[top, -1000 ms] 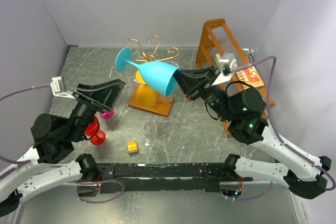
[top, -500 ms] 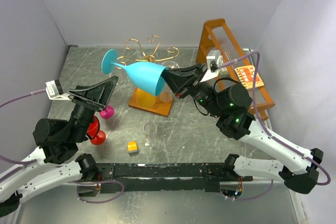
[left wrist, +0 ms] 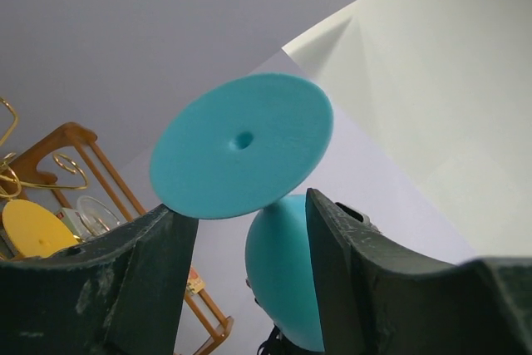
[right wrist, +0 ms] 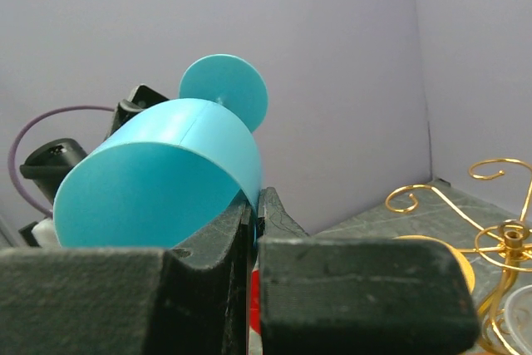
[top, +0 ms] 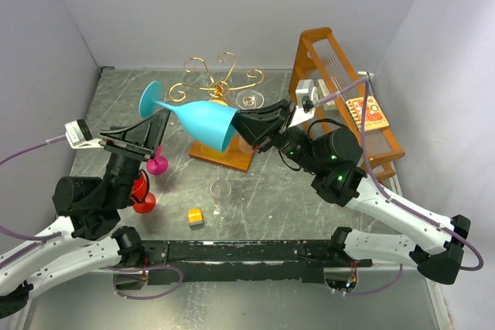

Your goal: Place the wine glass upside down on the wine glass rack

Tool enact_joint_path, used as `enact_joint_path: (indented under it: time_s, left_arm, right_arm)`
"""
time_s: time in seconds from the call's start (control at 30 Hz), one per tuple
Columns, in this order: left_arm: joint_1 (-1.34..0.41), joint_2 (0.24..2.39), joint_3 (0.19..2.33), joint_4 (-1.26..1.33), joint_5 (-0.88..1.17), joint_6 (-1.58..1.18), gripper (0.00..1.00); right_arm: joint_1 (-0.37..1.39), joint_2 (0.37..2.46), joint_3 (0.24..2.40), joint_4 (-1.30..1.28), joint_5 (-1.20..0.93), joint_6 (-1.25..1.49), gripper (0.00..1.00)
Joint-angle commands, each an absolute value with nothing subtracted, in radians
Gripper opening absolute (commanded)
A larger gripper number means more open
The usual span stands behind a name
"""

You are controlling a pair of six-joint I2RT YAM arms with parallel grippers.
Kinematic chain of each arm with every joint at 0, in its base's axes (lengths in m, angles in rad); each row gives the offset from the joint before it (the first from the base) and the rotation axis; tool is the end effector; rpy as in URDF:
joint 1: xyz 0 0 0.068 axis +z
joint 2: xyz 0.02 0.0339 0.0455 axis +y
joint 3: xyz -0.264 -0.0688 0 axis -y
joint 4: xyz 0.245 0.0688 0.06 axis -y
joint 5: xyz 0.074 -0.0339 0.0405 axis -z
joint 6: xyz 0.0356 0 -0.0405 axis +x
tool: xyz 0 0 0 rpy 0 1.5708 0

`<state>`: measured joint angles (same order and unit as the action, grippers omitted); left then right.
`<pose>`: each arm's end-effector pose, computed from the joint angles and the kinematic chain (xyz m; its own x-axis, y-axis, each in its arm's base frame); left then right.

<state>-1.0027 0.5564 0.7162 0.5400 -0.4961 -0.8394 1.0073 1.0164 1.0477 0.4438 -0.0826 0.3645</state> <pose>0.0728 -0.0825 0.4190 -0.1745 -0.9432 -0.2828 0.6222 0.1170 -0.7741 0.1158 0.1887 0.4557 -0.0860 0.5290 -0.8443 -0.9109 0.3015 0.2817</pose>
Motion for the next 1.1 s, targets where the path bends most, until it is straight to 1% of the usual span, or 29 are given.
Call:
enact_joint_path:
  time_s: [0.0,0.1,0.27,0.53,0.77,0.83,0.9,1.0,1.07]
  left_arm:
    - [-1.005,0.558,0.689,0.673,-0.546,-0.845,0.62]
    - [-1.005,0.561,0.675,0.728,-0.531,-0.835,0.56]
    - [-1.006,0.559,0.678,0.732,-0.52,-0.819,0.45]
    - [-1.005,0.56,0.677,0.732,-0.501,-0.816,0.44]
    - [-1.006,0.57,0.687,0.738,-0.45,-0.783,0.38]
    - [-1.005,0.573,0.69,0.741,-0.437,-0.767,0.33]
    - [-1.005,0.573,0.698,0.739,-0.425,-0.743,0.25]
    - [-1.005,0.574,0.722,0.714,-0.415,-0.703,0.09]
    - [-1.005,0.573,0.75,0.668,-0.418,-0.671,0.07]
  right_arm:
    - [1.011,1.015,1.02,0.485,-0.187,0.397,0.0]
    - [1.011,1.021,1.008,0.488,-0.225,0.41,0.0]
    - [1.011,1.029,0.98,0.504,-0.263,0.432,0.0]
    - [1.011,1.062,0.974,0.53,-0.311,0.461,0.0]
    - [1.011,1.079,0.977,0.552,-0.326,0.478,0.0]
    - [1.012,1.084,0.982,0.546,-0.33,0.479,0.0]
    - [1.012,1.086,0.986,0.535,-0.321,0.478,0.0]
    - [1.011,1.08,0.992,0.513,-0.314,0.474,0.0]
    - [1.012,1.075,0.994,0.498,-0.307,0.473,0.0]
